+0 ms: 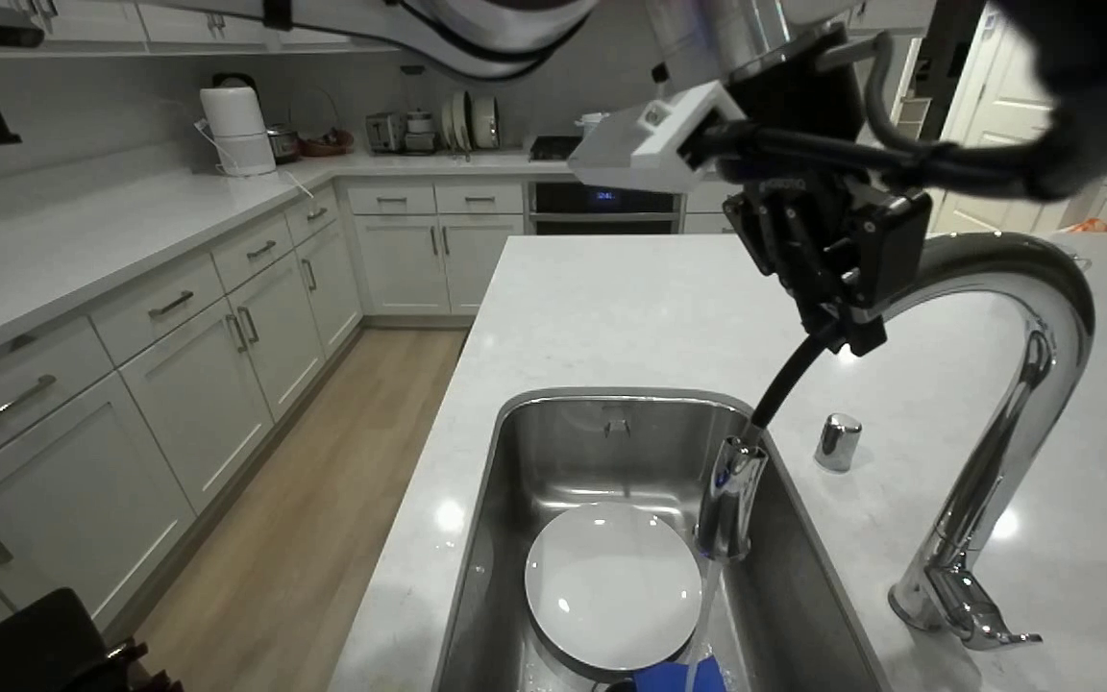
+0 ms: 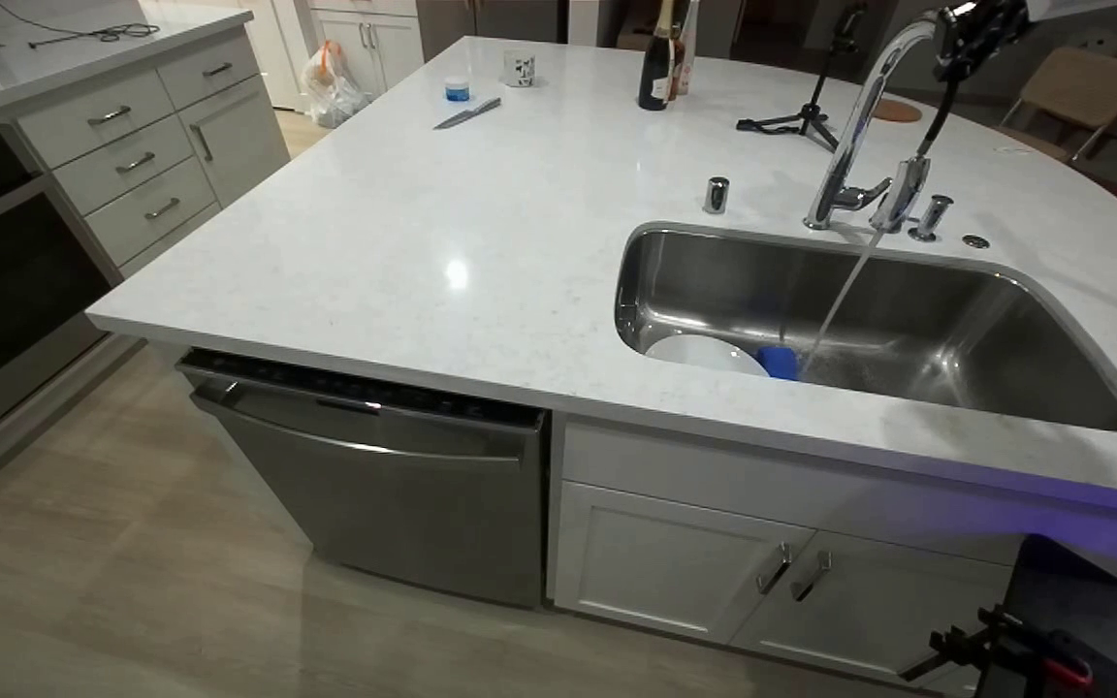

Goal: Move the faucet nozzle to the center

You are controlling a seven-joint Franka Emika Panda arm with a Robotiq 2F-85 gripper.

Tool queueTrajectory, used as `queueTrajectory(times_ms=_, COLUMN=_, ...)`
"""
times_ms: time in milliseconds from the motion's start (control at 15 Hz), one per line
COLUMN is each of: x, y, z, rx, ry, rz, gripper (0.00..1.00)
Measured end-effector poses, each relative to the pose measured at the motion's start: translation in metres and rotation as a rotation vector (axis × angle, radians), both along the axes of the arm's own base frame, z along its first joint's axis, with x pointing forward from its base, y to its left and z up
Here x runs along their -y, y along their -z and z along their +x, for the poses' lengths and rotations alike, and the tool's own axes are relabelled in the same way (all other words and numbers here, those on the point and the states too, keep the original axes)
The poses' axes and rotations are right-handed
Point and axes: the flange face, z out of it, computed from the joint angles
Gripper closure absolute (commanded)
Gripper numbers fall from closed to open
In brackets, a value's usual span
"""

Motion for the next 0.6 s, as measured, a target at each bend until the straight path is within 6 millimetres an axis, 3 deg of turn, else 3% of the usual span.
queueTrajectory(times_ms=600, x=-0.009, y=0.0005, z=0.0076, rx=0.01, ry=-0.005, rz=0.006, gripper=0.86)
